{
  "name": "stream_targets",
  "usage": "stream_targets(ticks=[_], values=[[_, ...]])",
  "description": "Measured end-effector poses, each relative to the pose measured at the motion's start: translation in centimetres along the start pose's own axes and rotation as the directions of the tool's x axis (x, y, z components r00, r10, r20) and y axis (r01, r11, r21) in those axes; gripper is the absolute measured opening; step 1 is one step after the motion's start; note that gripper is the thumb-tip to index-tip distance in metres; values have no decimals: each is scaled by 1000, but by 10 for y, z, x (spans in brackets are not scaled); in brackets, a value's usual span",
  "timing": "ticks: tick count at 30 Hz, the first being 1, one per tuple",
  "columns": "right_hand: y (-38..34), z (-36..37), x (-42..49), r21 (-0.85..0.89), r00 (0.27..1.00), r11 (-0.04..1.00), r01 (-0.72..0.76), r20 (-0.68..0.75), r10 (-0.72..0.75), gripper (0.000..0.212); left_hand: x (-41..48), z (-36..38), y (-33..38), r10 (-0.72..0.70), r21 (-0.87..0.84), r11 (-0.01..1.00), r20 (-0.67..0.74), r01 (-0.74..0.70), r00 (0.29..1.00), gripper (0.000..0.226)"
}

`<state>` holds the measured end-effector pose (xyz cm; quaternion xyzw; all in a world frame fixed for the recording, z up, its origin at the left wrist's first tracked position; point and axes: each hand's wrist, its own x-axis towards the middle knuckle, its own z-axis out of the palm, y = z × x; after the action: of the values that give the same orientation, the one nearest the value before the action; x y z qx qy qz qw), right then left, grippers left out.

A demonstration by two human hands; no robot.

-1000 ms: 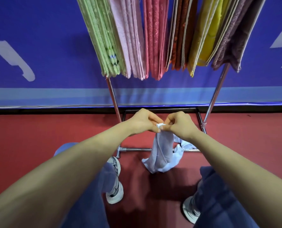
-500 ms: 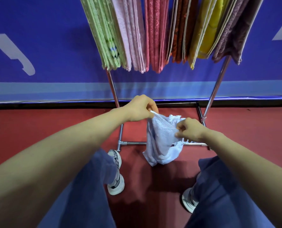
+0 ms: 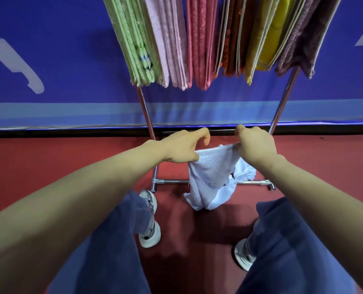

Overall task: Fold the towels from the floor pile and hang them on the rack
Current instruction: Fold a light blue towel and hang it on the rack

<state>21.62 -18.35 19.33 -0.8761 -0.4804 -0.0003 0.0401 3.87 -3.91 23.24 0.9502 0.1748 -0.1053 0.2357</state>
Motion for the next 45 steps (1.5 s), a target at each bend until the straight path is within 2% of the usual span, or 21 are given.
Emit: stream_targets(ticks=[6, 15, 19, 22, 27, 33, 35, 39, 40, 42, 45], values=[[-2, -1, 1, -53, 999, 999, -3, 35, 5, 14, 1, 4, 13, 53, 127, 990, 87, -64, 995, 51], [5, 0, -1, -3, 1000, 1000, -9, -9, 9, 23, 6, 4, 20, 46, 186, 980, 146, -73, 988, 53], [0, -6, -2, -19, 1000, 1000, 6, 30, -6, 6, 10, 7, 23, 9, 170, 985, 186, -41, 982, 50], [-5, -11, -5, -62, 997, 998, 29, 67, -25, 32, 12, 9, 23, -22, 106, 994, 203, 1, 979, 47], [-11, -14, -5, -40, 996, 999, 21, 85, -17, 35, 16, 15, 24, -42, 56, 998, 227, 30, 973, 44], [-10, -12, -5, 35, 998, 999, -26, 52, 24, 9, 19, 13, 23, -91, -1, 996, 205, 93, 975, 47], [-11, -13, -7, 19, 996, 999, -33, 82, 31, 11, 19, 10, 29, -95, 18, 996, 208, 93, 974, 47], [-15, -24, -10, -48, 979, 999, -22, 201, 31, 34, 17, 2, 49, -97, 98, 992, 259, 74, 961, 44], [-18, -28, -11, -75, 974, 997, -1, 227, 18, 29, 15, 1, 53, -97, 118, 991, 282, 66, 955, 43], [-23, -36, -12, -158, 963, 986, 61, 271, -16, 5, 12, 0, 62, -100, 146, 988, 331, 54, 938, 42], [-33, -45, -14, -236, 951, 966, 107, 308, -31, 23, 6, 3, 74, -85, 169, 985, 388, 20, 918, 42]])
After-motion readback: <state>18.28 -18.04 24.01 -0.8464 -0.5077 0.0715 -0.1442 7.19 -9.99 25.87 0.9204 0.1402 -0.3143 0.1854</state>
